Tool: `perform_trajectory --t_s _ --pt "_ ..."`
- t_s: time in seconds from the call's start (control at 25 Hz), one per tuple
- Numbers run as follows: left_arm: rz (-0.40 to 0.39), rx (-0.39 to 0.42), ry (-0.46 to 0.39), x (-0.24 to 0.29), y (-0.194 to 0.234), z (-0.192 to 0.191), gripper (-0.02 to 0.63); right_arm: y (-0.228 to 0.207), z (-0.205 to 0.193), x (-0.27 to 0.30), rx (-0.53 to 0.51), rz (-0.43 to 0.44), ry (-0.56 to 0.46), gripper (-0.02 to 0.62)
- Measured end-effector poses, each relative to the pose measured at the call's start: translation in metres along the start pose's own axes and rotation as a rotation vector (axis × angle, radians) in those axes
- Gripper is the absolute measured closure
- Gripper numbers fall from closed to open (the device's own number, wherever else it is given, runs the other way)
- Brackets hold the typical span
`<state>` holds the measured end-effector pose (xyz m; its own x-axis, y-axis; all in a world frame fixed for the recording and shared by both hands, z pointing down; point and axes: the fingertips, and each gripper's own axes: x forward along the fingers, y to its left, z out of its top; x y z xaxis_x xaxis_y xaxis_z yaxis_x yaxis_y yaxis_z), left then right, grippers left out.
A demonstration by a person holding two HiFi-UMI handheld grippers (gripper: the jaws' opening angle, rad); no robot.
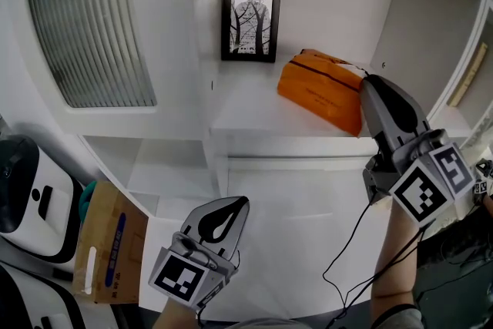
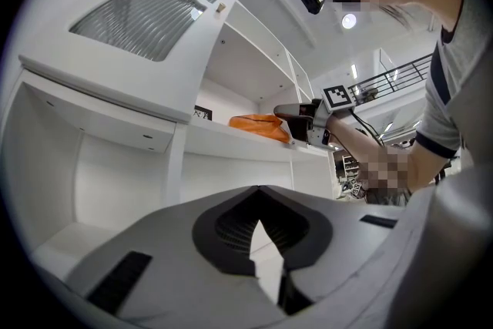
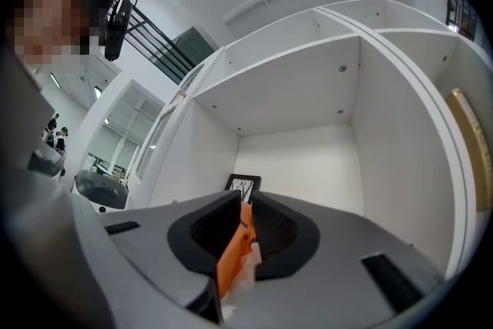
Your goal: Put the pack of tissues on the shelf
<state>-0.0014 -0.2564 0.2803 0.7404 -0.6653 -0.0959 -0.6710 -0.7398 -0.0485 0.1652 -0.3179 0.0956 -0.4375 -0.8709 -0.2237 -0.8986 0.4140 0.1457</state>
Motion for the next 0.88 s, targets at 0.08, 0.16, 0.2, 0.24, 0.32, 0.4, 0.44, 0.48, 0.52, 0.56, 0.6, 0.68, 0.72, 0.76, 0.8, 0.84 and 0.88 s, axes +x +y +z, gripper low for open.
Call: perform_trajectory --t_s 0.08,0.16,0.2,0.24,0.32,0.4,0.44,0.48,0.52,0.56,0.6,0.68,0.72,0.76,0.8,0.84,0.88 --pt "-0.009 -0.027 0.04 -0.001 -0.004 -0.004 0.575 0.001 -0.001 -0.003 -0.001 -0.009 0.001 0.586" --pt "-0.016 -0.034 0.046 -0.002 -0.005 -0.004 0.575 0.003 -0.002 -0.007 0.001 -0.014 0.0 0.604" --pt "-0.019 -0.03 0.037 -0.002 -0.005 -0.004 0.575 0.004 -0.002 -0.009 0.004 -0.015 -0.001 0.604" --pt "-0.022 -0.027 0.03 -0.002 -0.006 -0.003 0.575 0.005 -0.003 -0.011 0.006 -0.015 -0.002 0.604" --pt "-0.032 -0.03 0.035 -0.003 -0.008 -0.005 0.575 0.007 -0.004 -0.016 0.009 -0.018 -0.003 0.604" --pt "-0.038 -0.012 0.002 -0.002 -0.008 -0.003 0.575 0.009 -0.007 -0.021 0.012 -0.025 -0.004 0.604" --pt "-0.042 -0.003 -0.013 -0.002 -0.008 -0.002 0.575 0.01 -0.008 -0.023 0.015 -0.029 -0.004 0.604" --pt "-0.049 -0.002 -0.013 -0.002 -0.009 -0.002 0.575 0.011 -0.01 -0.025 0.018 -0.034 -0.004 0.603" --pt "-0.057 -0.011 0.001 -0.002 -0.012 -0.004 0.575 0.012 -0.011 -0.028 0.02 -0.038 -0.003 0.604" --pt "-0.067 -0.024 0.023 -0.003 -0.014 -0.007 0.575 0.014 -0.013 -0.03 0.022 -0.043 -0.003 0.604" --pt "-0.075 -0.033 0.04 -0.003 -0.016 -0.009 0.575 0.015 -0.014 -0.032 0.024 -0.047 -0.002 0.603" --pt "-0.09 -0.038 0.048 -0.003 -0.02 -0.011 0.575 0.017 -0.017 -0.037 0.029 -0.058 -0.003 0.604" --pt "-0.098 -0.037 0.047 -0.003 -0.021 -0.011 0.575 0.018 -0.018 -0.04 0.032 -0.064 -0.003 0.603" --pt "-0.105 -0.036 0.046 -0.003 -0.022 -0.011 0.575 0.02 -0.019 -0.042 0.035 -0.07 -0.004 0.604" --pt "-0.114 -0.036 0.045 -0.002 -0.024 -0.011 0.575 0.021 -0.02 -0.045 0.037 -0.076 -0.004 0.603" --pt "-0.123 -0.035 0.043 -0.002 -0.025 -0.011 0.575 0.022 -0.02 -0.048 0.039 -0.082 -0.005 0.604" --pt "-0.133 -0.034 0.042 -0.002 -0.027 -0.011 0.575 0.024 -0.021 -0.051 0.039 -0.087 -0.005 0.604"
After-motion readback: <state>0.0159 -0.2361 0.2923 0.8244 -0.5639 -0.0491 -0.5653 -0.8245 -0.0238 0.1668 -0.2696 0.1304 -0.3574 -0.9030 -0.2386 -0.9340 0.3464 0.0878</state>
